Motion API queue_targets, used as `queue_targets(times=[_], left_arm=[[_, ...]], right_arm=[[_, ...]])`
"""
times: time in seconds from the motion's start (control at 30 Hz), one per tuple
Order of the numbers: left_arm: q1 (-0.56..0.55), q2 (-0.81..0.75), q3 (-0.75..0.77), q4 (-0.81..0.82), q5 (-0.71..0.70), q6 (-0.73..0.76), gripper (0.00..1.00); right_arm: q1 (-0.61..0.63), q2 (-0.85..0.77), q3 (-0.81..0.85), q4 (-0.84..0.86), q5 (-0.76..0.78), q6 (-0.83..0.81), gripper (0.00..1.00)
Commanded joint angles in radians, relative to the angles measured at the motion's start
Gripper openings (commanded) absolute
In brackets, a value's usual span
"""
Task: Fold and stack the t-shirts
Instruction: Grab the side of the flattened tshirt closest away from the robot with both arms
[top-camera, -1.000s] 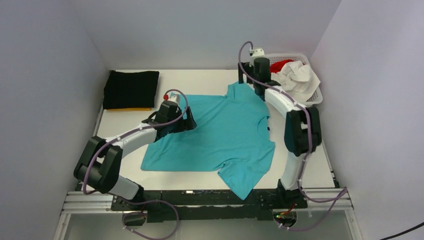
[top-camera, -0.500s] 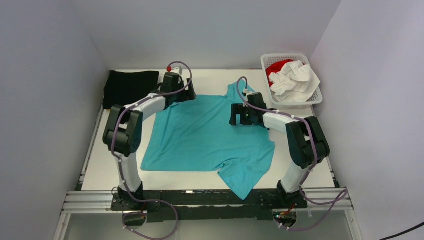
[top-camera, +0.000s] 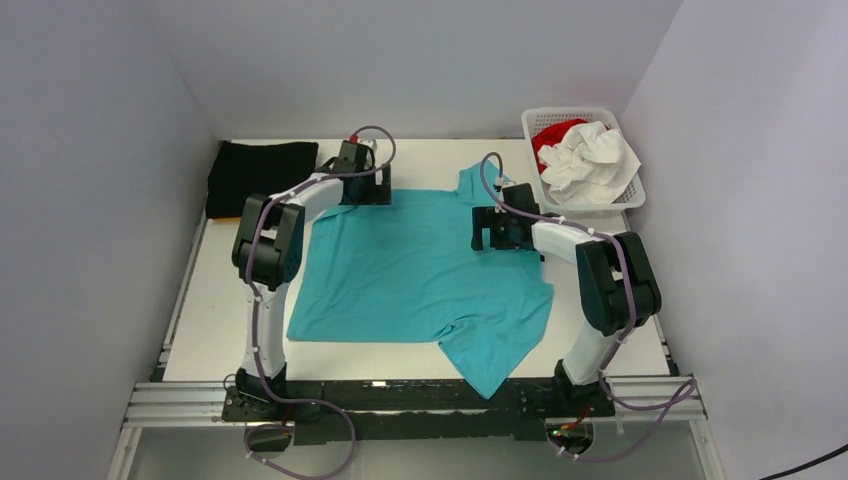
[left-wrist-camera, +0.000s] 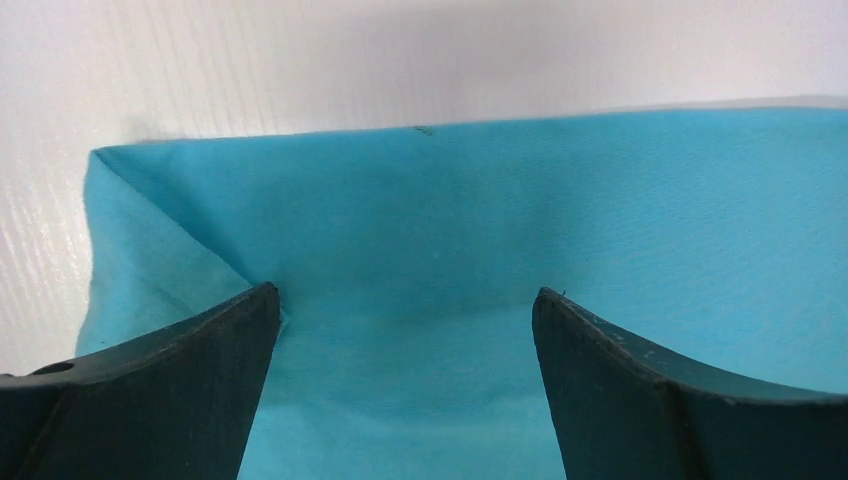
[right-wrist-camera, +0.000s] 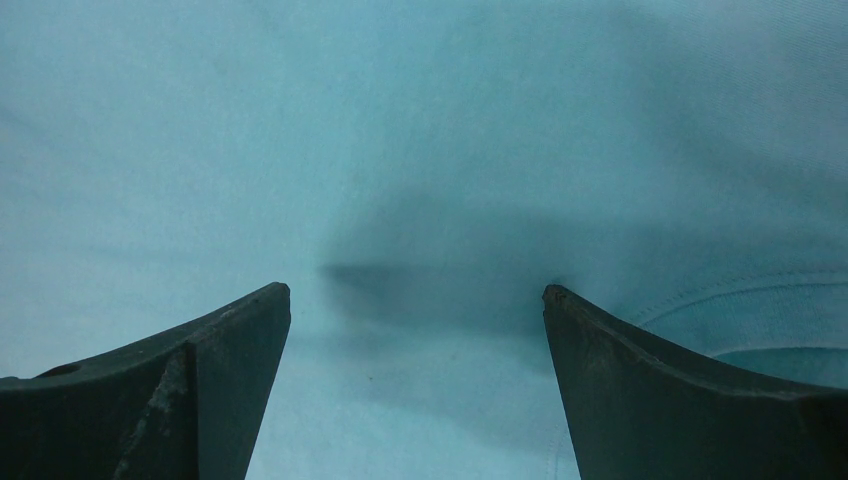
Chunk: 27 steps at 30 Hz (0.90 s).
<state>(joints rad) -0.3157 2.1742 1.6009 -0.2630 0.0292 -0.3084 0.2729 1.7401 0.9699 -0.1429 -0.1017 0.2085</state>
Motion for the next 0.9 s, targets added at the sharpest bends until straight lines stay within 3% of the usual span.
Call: queue_targets(times=[0.0, 0.23, 0.33, 0.5, 0.7, 0.87], left_arm=[[0.03, 0.035, 0.065, -0.092, -0.014, 0.034, 1.0], [0.107, 0.038, 0.095, -0.116, -0.074, 0.052, 0.99], [0.153, 0.069, 0.149, -0.131, -0.002, 0.025, 1.0], [0.185, 0.128, 0.309, -0.189, -0.112, 0.014, 0.99], [0.22, 0.143, 0.418, -0.212, -0.087, 0.018, 0.99], [0.202, 0.01, 0.323, -0.139, 0.014, 0.003, 0.99]], right_arm=[[-0.031, 0.023, 0.01, -0.111, 0.09, -0.027, 1.0], [-0.041, 0.01, 0.005, -0.124, 0.143, -0.033, 1.0], [-0.044, 0.01, 0.003, -0.129, 0.157, -0.032, 1.0], [-0.049, 0.004, -0.002, -0.128, 0.162, -0.033, 1.0], [-0.051, -0.011, -0.01, -0.103, 0.133, -0.037, 1.0], [-0.05, -0.055, -0.004, -0.053, 0.081, -0.047, 1.0]])
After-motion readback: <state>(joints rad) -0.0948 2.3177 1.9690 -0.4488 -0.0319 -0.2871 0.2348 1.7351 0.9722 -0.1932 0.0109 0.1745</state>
